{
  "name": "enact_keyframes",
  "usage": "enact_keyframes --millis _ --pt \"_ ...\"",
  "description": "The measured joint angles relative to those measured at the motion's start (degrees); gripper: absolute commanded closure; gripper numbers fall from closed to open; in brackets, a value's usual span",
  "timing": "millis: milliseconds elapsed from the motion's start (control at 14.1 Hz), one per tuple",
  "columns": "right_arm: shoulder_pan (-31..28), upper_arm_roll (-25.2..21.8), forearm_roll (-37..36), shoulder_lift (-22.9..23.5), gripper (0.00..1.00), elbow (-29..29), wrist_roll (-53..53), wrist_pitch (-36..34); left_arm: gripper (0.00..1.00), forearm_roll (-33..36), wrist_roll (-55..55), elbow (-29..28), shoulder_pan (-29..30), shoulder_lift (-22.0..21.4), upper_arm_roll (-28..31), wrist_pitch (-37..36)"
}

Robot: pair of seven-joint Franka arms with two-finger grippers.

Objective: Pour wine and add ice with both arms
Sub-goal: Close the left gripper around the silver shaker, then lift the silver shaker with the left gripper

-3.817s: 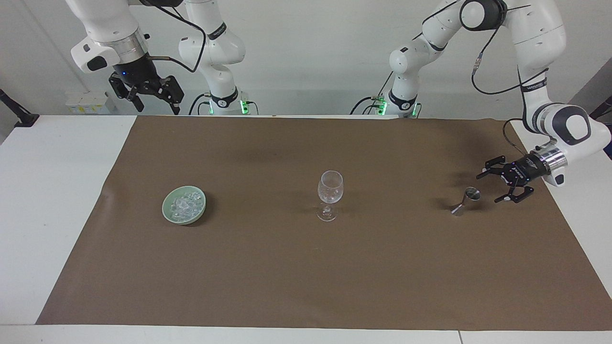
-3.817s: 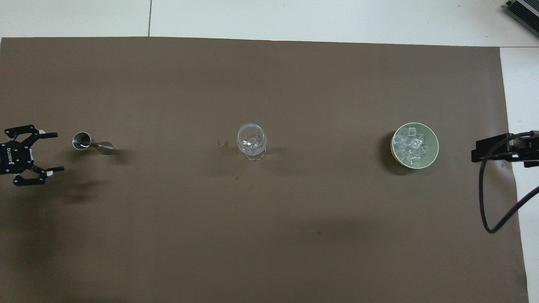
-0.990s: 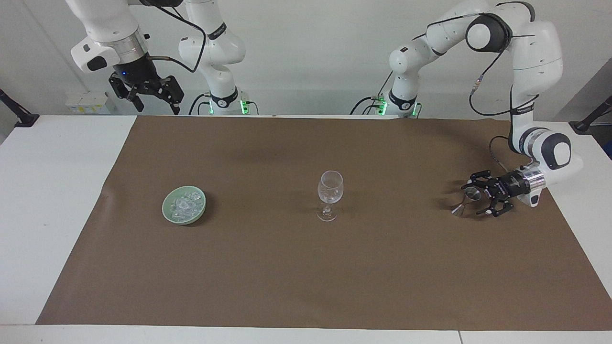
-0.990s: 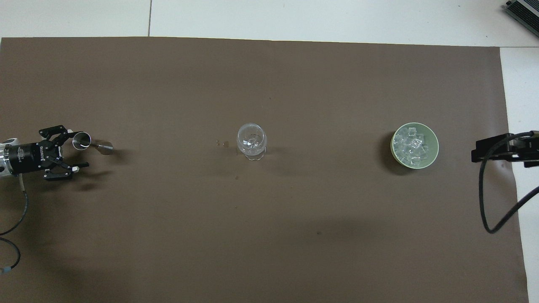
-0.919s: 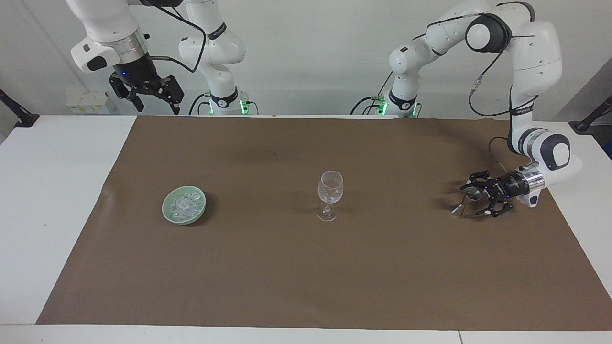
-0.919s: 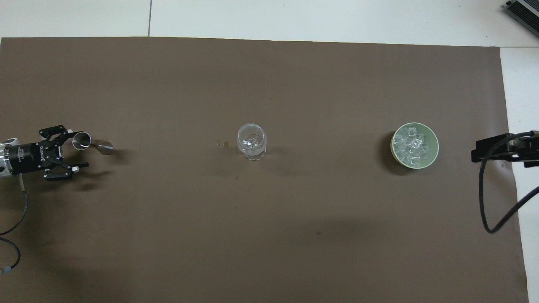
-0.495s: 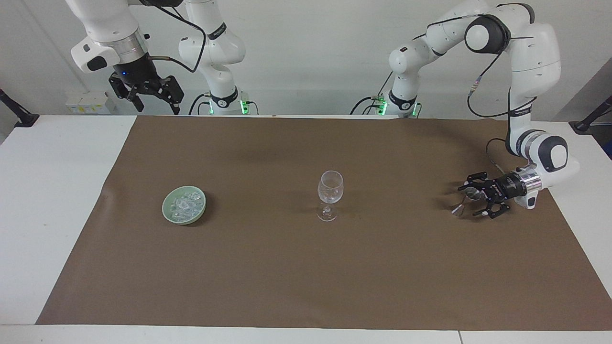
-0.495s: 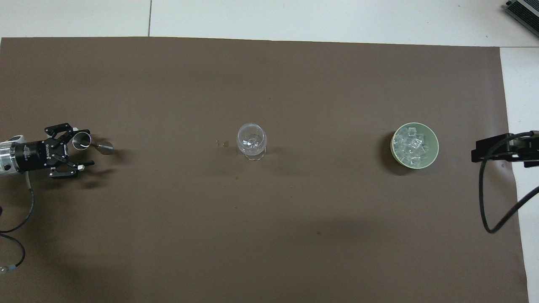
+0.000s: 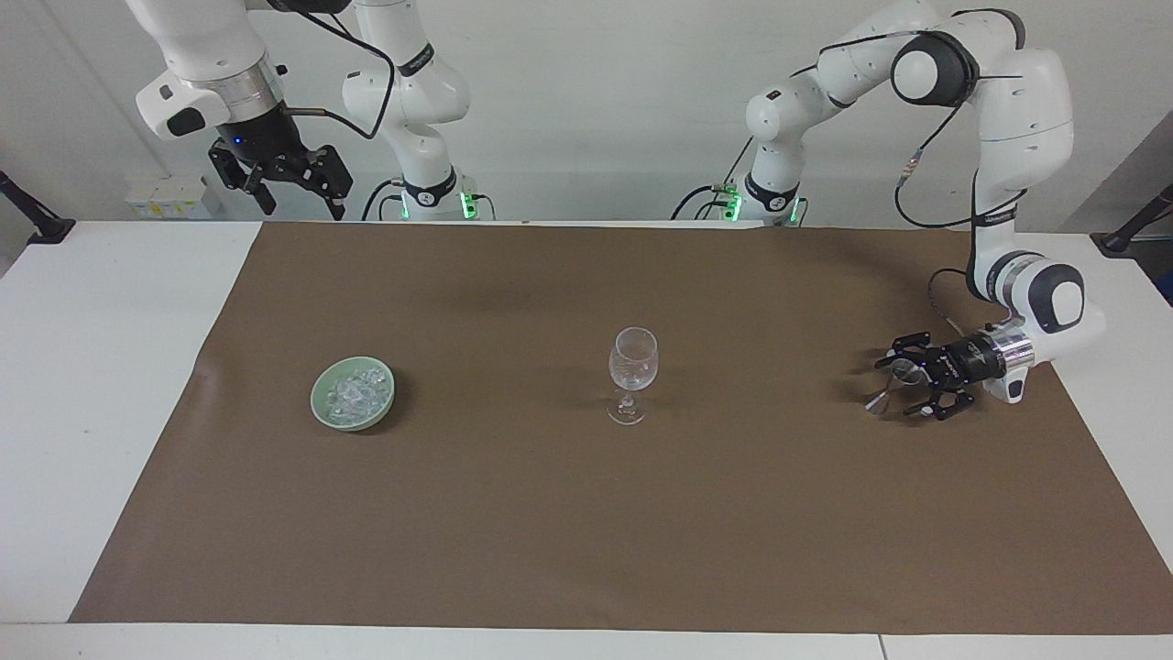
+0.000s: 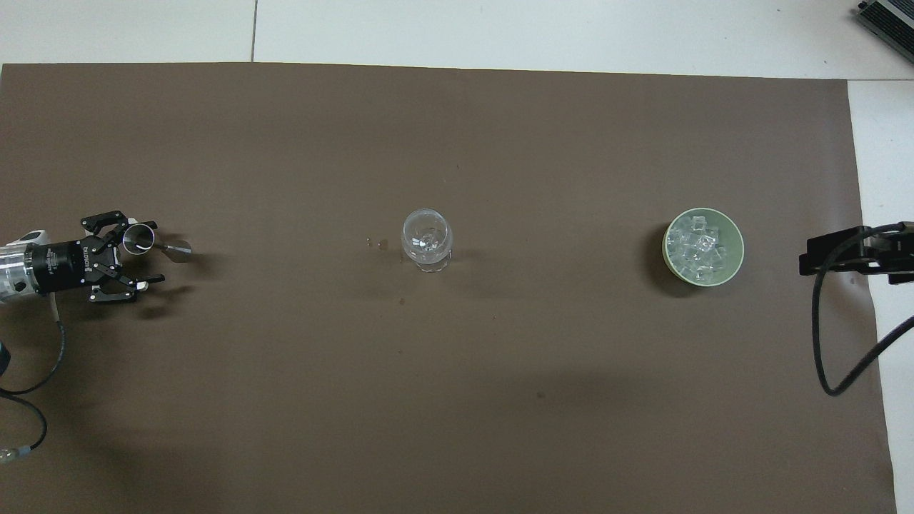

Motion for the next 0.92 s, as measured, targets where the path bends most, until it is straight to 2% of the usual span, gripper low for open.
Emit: enact_keyframes --millis 283,424,707,919 --pt "0.0 0.0 0.0 0.0 0.0 0.0 0.0 0.0 0.11 -0.69 0.24 0.0 -0.04 0.06 -0.02 -0.02" --pt "0.0 0.0 0.0 0.0 0.0 0.0 0.0 0.0 0.17 -1.08 0.28 0.0 -0.13 0.13 -0.12 -0.03" --pt "0.0 0.0 0.0 0.0 0.0 0.0 0.0 0.0 0.21 -1.21 1.19 0.0 -0.15 0.17 -0.18 -0.03" --pt "0.0 0.0 0.0 0.0 0.0 0.0 0.0 0.0 0.29 -1.29 1.79 0.0 -0.15 0.18 -0.18 -0.04"
